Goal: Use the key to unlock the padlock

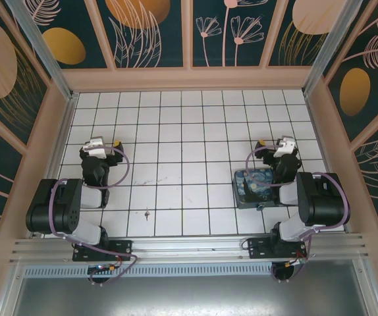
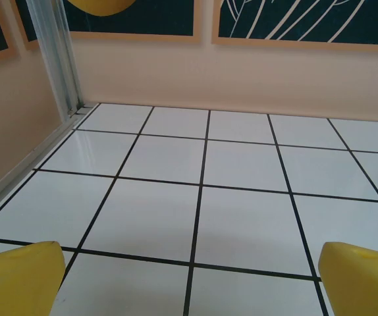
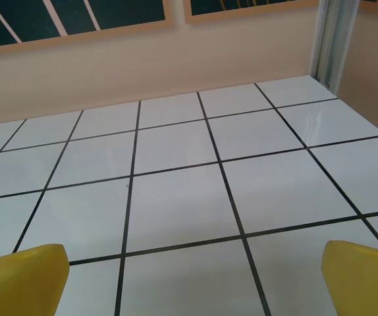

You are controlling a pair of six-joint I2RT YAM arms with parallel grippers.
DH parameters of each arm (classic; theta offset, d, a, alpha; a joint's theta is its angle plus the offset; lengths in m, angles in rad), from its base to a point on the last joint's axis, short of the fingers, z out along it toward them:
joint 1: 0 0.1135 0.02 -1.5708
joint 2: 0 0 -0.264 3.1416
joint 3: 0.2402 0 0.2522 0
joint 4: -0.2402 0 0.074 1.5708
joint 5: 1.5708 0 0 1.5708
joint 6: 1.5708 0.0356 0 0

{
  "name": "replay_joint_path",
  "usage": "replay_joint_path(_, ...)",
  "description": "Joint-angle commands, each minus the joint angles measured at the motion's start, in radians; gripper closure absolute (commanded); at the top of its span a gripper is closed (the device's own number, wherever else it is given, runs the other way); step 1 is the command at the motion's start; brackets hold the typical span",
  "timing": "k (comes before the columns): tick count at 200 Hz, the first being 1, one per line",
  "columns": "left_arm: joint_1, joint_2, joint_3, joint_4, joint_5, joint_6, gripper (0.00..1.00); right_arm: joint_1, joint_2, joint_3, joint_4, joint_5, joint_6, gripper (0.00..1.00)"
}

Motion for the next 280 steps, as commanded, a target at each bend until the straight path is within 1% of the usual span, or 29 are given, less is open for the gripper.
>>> replay_joint_path(1,0.007,-0.001,0.008,0.035,0.015,-0.013,0.01,-0.009,0.004,0.012,0.012,-0.04,0.0,0.01)
replay_joint_path(203,0.007,0.006,0.019,0.019,0.014,-0.016,0.01,-0.012,0.005,0.012,0.009,-0.046,0.001,0.01)
replay_joint_path(254,0.007,-0.006,0.005,0.038,0.014,-0.015,0.01,-0.014,0.002,0.012,0.011,-0.043,0.005,0.01)
replay_joint_path(265,0.006,-0.035,0.019,-0.005,-0.004,-0.023,0.01,-0.009,-0.033,0.034,-0.053,0.016,0.024,0.01)
replay_joint_path(280,0.006,-0.088,0.062,-0.127,-0.025,-0.028,0.01,-0.013,-0.124,0.128,-0.292,0.068,0.05,0.01)
